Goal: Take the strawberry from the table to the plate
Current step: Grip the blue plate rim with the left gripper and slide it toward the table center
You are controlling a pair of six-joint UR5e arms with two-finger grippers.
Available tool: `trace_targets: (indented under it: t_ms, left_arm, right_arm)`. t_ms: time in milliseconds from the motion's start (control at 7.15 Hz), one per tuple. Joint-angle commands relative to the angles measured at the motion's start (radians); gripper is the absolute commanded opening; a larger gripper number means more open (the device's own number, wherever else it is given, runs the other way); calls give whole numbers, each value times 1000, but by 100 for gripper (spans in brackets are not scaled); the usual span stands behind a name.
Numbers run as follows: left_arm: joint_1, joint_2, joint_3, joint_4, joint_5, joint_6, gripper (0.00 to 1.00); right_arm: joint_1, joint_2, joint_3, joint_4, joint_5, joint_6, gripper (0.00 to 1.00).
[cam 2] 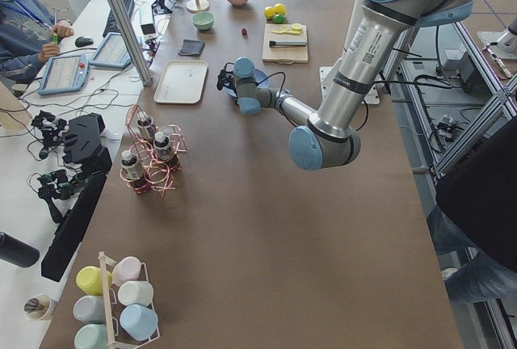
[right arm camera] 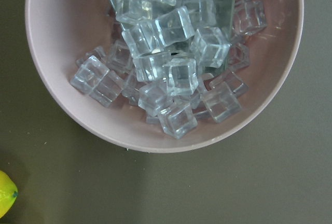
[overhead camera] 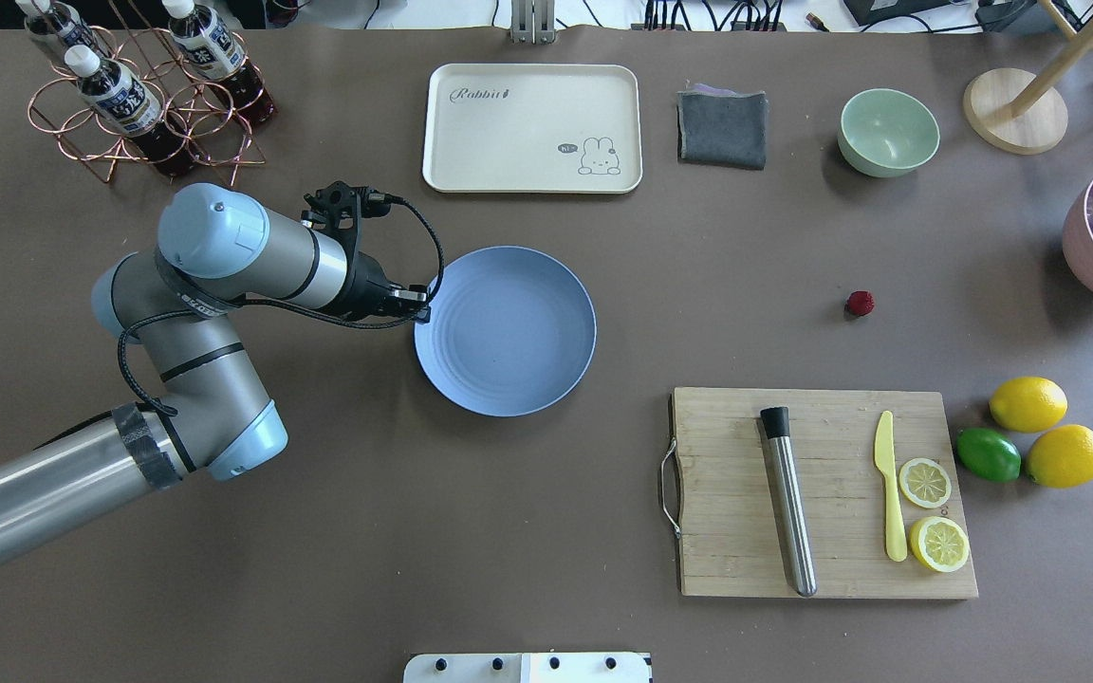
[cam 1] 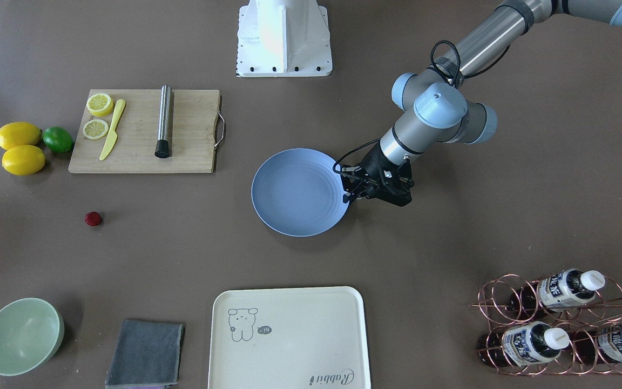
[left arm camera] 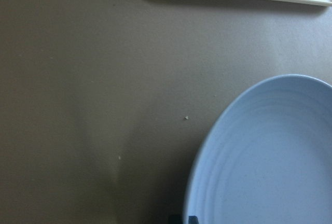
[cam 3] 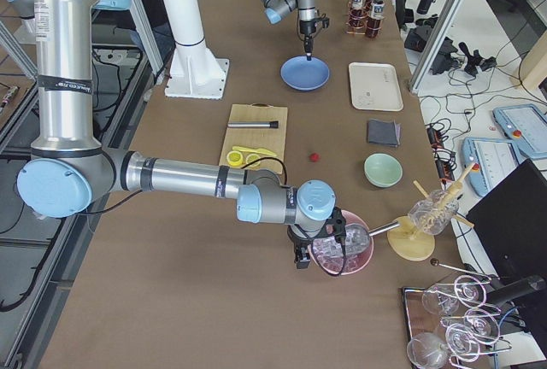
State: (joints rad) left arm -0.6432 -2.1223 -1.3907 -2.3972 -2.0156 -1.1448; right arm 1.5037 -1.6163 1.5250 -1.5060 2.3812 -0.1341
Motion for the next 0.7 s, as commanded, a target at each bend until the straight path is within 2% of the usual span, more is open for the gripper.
trace_targets:
  t_ms: [0, 140, 280, 559]
  left_arm:
    - [5, -18, 1, 10, 2, 0, 9]
    - [5, -19, -1, 9, 2, 7, 97]
    - [2, -18, -7, 9, 3, 10, 98]
    - [-67, 10, -26, 10, -11, 25, 98]
  right_arm:
    - [0, 4, 1, 1, -2, -1, 100]
    - [0, 6, 3, 1, 1, -1, 100]
    - [0, 16, 15, 9, 0, -1, 100]
    - [-3, 26, 18, 196, -2, 54, 100]
